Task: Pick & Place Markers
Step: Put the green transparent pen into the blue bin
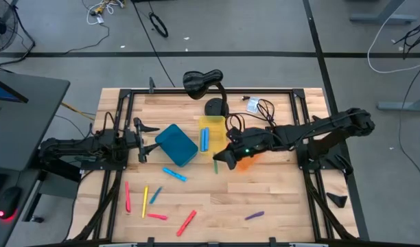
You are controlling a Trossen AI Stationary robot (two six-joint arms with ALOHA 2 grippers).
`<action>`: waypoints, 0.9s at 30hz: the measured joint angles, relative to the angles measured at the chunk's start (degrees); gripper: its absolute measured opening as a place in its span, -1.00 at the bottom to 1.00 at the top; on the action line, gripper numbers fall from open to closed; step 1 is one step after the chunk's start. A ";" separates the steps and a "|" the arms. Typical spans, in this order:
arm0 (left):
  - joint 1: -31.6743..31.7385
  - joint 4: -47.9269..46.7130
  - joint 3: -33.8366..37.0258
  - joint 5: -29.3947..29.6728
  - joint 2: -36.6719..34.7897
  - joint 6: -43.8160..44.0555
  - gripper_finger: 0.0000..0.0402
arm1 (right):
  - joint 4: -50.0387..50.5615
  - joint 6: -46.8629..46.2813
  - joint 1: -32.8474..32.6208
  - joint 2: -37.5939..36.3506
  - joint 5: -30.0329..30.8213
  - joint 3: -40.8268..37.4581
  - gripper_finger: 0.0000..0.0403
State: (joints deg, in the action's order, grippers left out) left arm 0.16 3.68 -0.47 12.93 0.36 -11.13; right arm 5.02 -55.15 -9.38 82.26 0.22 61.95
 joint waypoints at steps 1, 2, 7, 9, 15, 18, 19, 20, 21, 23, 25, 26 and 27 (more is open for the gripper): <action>0.00 0.00 0.00 0.02 0.00 0.02 0.43 | -1.24 0.93 0.23 0.00 -0.01 0.00 -0.82; 0.00 0.00 0.00 0.04 0.00 0.00 0.43 | -2.53 2.09 0.44 0.00 0.01 0.00 -0.82; 0.00 0.00 0.00 0.04 0.00 0.02 0.43 | -9.14 7.81 1.39 0.00 -0.02 0.00 -0.82; 0.00 0.00 0.00 0.11 -0.01 0.02 0.43 | -10.78 9.07 1.90 0.00 -0.03 0.00 -0.82; 0.00 0.10 0.00 -2.09 0.00 5.76 0.43 | -13.98 11.75 3.63 0.00 1.23 0.00 -0.82; -0.02 1.62 0.00 -2.23 0.00 13.03 0.43 | -16.14 13.56 4.23 0.00 1.27 0.00 -0.82; -0.02 2.40 -0.01 -2.06 0.00 14.28 0.43 | -16.69 14.26 4.36 0.00 1.27 0.00 -0.82; 0.00 2.38 -0.19 -2.03 -0.02 15.32 0.43 | -17.16 15.09 4.50 0.00 1.25 0.00 -0.82; -0.02 1.71 -0.69 -2.12 0.02 15.88 0.43 | -17.58 15.88 4.64 0.00 1.08 0.00 -0.82; -0.03 1.48 -2.52 -3.14 0.41 16.46 0.43 | -18.72 17.35 4.94 0.00 -0.50 0.00 -0.82; -0.07 1.61 -4.96 -3.74 1.66 16.51 0.43 | -19.20 18.60 5.27 0.00 -1.87 0.00 -0.82; -0.07 1.01 -6.21 -3.77 2.53 16.52 0.43 | -19.15 19.36 5.38 0.00 -2.47 0.00 -0.82; -0.07 0.60 -7.45 -3.93 3.67 16.65 0.43 | -18.84 20.19 5.48 0.00 -2.81 0.09 -0.82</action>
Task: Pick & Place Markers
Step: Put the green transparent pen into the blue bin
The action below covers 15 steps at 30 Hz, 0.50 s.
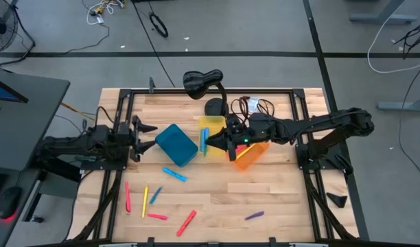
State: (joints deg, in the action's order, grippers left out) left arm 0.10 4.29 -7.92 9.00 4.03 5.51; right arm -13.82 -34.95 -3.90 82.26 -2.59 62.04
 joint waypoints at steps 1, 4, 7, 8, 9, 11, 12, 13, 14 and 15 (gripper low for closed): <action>0.00 -0.05 -1.37 -0.43 1.30 0.22 0.43 | 0.48 0.94 0.11 0.00 -0.26 0.26 -0.82; 0.00 0.17 -5.97 -2.77 5.43 2.05 0.43 | 3.00 4.35 0.44 0.02 -1.49 2.13 -0.82; 0.00 0.05 -10.62 -4.58 10.77 4.56 0.43 | 7.70 8.20 0.80 0.02 -1.54 4.93 -0.82; 0.00 0.05 -12.21 -5.02 12.67 5.31 0.43 | 9.23 9.35 0.95 0.02 -1.55 6.06 -0.82; 0.00 0.14 -13.83 -5.33 14.59 6.46 0.43 | 10.73 10.38 1.14 0.02 -1.53 7.37 -0.82; 0.00 0.08 -16.93 -5.86 18.32 8.85 0.43 | 13.40 12.37 1.49 0.02 -1.53 9.92 -0.82; 0.00 0.12 -18.53 -6.01 20.20 9.78 0.43 | 14.79 13.34 1.64 0.00 -1.53 11.10 -0.82; 0.00 0.16 -20.08 -6.53 22.07 10.69 0.43 | 15.96 14.28 1.80 0.01 -1.52 12.14 -0.82; 0.00 0.12 -21.68 -7.29 24.01 11.31 0.43 | 17.03 14.88 1.95 0.02 -1.52 13.12 -0.82; 0.00 0.14 -23.31 -8.22 26.00 11.79 0.43 | 17.69 15.50 2.05 0.02 -1.45 13.95 -0.82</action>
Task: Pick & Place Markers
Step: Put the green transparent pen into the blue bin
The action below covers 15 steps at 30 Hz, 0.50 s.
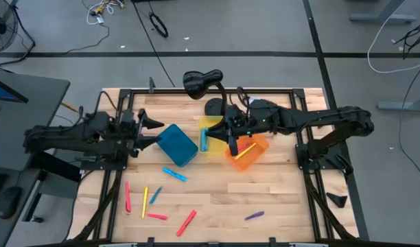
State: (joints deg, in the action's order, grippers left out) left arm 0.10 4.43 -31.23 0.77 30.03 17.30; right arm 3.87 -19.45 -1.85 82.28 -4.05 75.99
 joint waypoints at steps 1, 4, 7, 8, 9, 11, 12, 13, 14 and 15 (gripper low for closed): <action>0.00 0.00 -1.60 -1.23 1.90 0.28 0.43 | 0.31 0.35 0.15 0.00 0.04 0.69 -0.82; -0.02 -0.08 -6.39 -4.09 7.42 2.54 0.43 | 0.45 0.73 0.35 0.00 0.12 2.26 -0.82; -0.40 -0.04 -11.43 -6.09 12.71 2.99 0.43 | 0.58 1.72 0.35 -0.01 0.14 2.85 -0.82; -0.80 0.03 -13.19 -6.25 14.46 2.59 0.43 | 0.60 1.86 0.34 -0.02 0.14 2.85 -0.82; -1.22 0.00 -14.97 -6.31 16.20 1.76 0.43 | 0.79 1.90 0.33 -0.02 0.14 2.85 -0.82; -2.05 0.02 -18.38 -5.76 19.65 0.58 0.43 | 1.29 1.85 0.33 -0.02 0.12 2.85 -0.82; -2.47 0.00 -20.12 -5.46 21.38 0.02 0.43 | 1.54 1.95 0.27 -0.02 0.12 2.85 -0.82; -2.81 -0.05 -21.65 -5.22 22.93 -0.60 0.43 | 1.98 1.95 0.17 -0.02 0.12 2.85 -0.82; -3.09 -0.27 -23.05 -5.12 24.39 -1.37 0.43 | 2.43 1.95 0.10 -0.02 0.12 2.85 -0.82; -3.31 -0.38 -24.47 -4.82 25.88 -1.84 0.43 | 2.82 1.95 0.09 -0.02 0.12 2.85 -0.82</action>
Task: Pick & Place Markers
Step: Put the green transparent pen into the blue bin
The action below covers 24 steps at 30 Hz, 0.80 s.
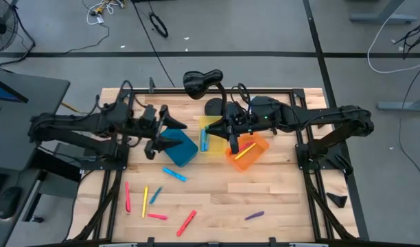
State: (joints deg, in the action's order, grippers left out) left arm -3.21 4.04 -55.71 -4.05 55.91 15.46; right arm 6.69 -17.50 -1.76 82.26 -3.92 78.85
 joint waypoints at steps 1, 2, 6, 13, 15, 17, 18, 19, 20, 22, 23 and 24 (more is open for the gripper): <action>-0.14 0.00 -1.17 0.68 1.30 -0.62 0.43 | 0.25 -0.13 -0.06 0.00 -0.08 0.00 -0.82; -0.28 -0.19 -2.04 1.53 2.49 -0.81 0.43 | 0.40 -0.45 -0.22 0.00 -0.18 0.00 -0.82; -0.28 -0.11 -4.80 2.85 6.91 -1.09 0.43 | 0.32 -0.57 -1.09 0.00 -1.79 0.00 -0.82; -0.34 0.18 -5.53 2.88 13.30 2.17 0.43 | 0.58 0.77 -2.29 0.00 -2.08 0.00 -0.82; -0.59 1.18 -5.53 2.91 14.63 3.64 0.43 | 0.95 1.57 -2.27 0.00 -2.03 0.00 -0.82; -0.87 2.42 -5.54 2.92 15.66 4.57 0.43 | 0.99 1.96 -2.18 0.00 -2.01 0.00 -0.82; -1.08 2.88 -5.55 2.93 16.11 4.90 0.43 | 0.98 1.97 -2.04 0.00 -2.01 0.00 -0.82; -1.30 2.82 -5.55 2.95 16.48 4.95 0.43 | 0.99 1.97 -1.97 0.00 -2.00 0.00 -0.82; -1.60 2.89 -5.55 2.96 16.88 4.95 0.43 | 0.99 1.98 -1.92 0.00 -1.99 0.00 -0.82; -2.21 2.85 -5.55 2.94 17.68 4.96 0.43 | 0.99 2.20 -1.92 0.00 -1.95 0.00 -0.82; -2.50 2.82 -5.55 2.94 18.05 4.95 0.43 | 0.97 2.45 -1.92 0.00 -1.92 0.00 -0.82; -2.70 2.78 -5.55 2.94 18.36 4.92 0.43 | 0.96 2.58 -1.92 0.00 -1.92 0.00 -0.82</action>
State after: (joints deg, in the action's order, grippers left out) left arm -5.91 6.83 -61.25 -1.11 74.27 20.38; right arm 7.65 -14.92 -3.68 82.26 -5.85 78.85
